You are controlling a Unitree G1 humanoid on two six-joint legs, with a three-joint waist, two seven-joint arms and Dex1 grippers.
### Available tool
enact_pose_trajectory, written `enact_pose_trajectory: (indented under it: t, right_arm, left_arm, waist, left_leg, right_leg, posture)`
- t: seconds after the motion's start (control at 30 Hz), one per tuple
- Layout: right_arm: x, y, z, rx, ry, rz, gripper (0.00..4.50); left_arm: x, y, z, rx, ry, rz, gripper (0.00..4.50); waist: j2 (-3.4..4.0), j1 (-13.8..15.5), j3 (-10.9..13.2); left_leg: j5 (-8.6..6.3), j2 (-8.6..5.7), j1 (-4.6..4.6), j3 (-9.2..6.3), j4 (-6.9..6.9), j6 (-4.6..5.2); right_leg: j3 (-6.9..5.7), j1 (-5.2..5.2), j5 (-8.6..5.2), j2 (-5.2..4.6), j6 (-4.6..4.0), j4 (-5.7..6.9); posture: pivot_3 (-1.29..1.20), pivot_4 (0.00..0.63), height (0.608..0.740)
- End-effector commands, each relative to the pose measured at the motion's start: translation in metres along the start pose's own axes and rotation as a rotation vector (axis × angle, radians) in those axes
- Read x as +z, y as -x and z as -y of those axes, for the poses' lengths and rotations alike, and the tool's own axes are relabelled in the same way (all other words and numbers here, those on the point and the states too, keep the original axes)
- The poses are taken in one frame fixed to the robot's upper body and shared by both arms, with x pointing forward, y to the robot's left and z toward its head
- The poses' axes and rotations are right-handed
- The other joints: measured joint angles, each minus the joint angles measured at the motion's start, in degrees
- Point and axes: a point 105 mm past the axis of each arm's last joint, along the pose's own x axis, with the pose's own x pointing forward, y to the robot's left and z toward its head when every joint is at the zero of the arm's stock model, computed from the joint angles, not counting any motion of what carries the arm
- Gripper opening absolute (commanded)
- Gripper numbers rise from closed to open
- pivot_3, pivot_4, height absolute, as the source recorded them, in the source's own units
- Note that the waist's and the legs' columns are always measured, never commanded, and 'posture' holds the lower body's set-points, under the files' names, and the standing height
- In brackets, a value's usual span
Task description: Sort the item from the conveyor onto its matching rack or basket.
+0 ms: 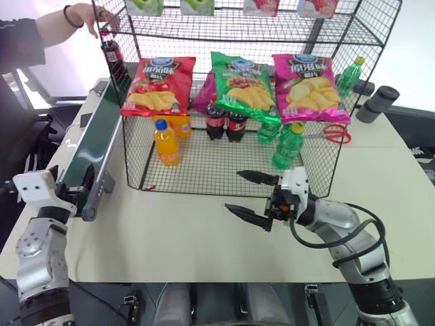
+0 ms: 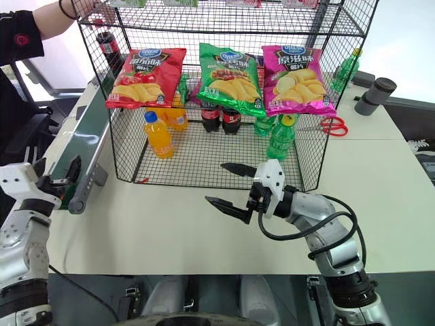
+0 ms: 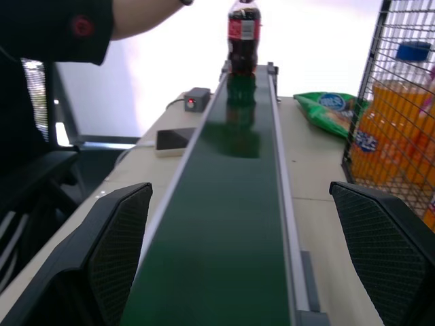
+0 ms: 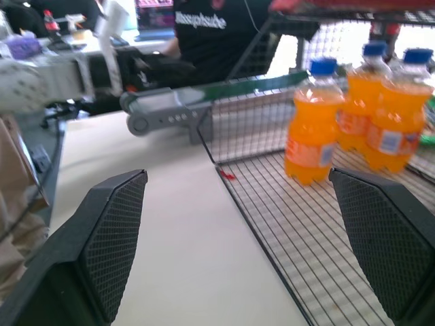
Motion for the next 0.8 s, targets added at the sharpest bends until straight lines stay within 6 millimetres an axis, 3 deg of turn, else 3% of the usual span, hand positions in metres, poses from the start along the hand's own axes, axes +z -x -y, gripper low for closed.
enact_pose_trajectory:
  t: [0.03, 0.37, 0.8]
  right_arm:
    - [0.008, -0.005, -0.005, 0.024, 0.032, 0.042, 4.45]
    - [-0.002, 0.001, 0.009, -0.016, 0.045, 0.023, 4.45]
    - [-0.003, -0.001, 0.01, -0.034, 0.051, 0.032, 4.45]
  left_arm:
    - [0.011, -0.002, -0.001, 0.001, -0.042, 0.045, 4.5]
    - [0.011, -0.004, 0.001, -0.005, -0.068, 0.041, 4.5]
    - [0.009, -0.007, 0.001, -0.008, -0.068, 0.027, 4.5]
  waist:
    - [0.0, 0.03, 0.0]
    - [-0.01, 0.12, -0.01]
    - [-0.01, 0.09, -0.01]
  left_leg:
    - [0.0, 0.0, 0.0, 0.0, 0.0, 0.0]
    - [0.0, -0.02, -0.01, 0.0, 0.0, 0.0]
    - [0.0, -0.01, -0.01, 0.0, -0.01, -0.01]
  right_leg:
    - [0.0, -0.01, 0.0, 0.0, 0.0, 0.0]
    - [0.0, 0.0, 0.0, -0.09, 0.0, -0.01]
    - [0.0, -0.01, 0.0, -0.1, -0.01, 0.0]
  posture:
    - [0.0, 0.15, 0.74]
    - [0.0, 0.15, 0.74]
    - [0.0, 0.15, 0.74]
